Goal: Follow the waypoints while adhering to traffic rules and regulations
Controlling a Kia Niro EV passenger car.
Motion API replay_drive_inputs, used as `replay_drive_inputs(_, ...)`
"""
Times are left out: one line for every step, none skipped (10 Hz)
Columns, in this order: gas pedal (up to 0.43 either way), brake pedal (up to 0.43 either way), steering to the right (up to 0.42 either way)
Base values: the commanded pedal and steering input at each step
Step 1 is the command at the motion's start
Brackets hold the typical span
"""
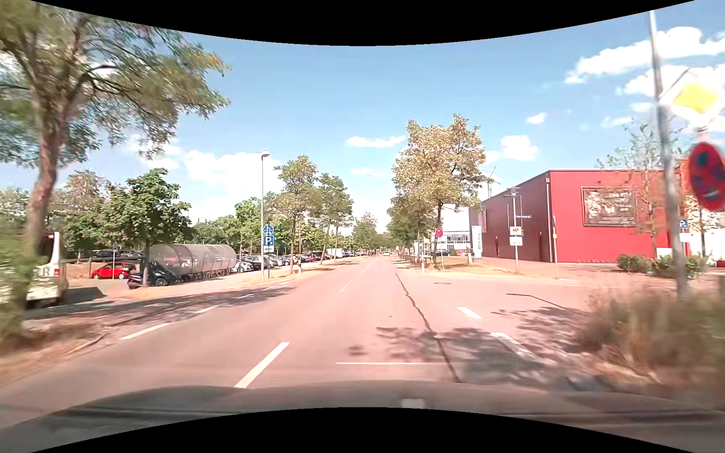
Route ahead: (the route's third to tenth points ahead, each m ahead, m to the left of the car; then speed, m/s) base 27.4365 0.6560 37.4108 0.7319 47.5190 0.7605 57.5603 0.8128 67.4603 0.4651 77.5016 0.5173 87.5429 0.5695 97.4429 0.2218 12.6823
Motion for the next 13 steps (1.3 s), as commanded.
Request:
replay_drive_inputs(0.098,0.0,-0.002)
replay_drive_inputs(0.098,0.0,-0.002)
replay_drive_inputs(0.11,0.0,-0.002)
replay_drive_inputs(0.11,0.0,-0.002)
replay_drive_inputs(0.11,0.0,-0.002)
replay_drive_inputs(0.11,0.0,-0.002)
replay_drive_inputs(0.11,0.0,-0.002)
replay_drive_inputs(0.11,0.0,-0.002)
replay_drive_inputs(0.11,0.0,0.0)
replay_drive_inputs(0.11,0.0,0.0)
replay_drive_inputs(0.11,0.0,0.001)
replay_drive_inputs(0.11,0.0,0.001)
replay_drive_inputs(0.118,0.0,0.001)
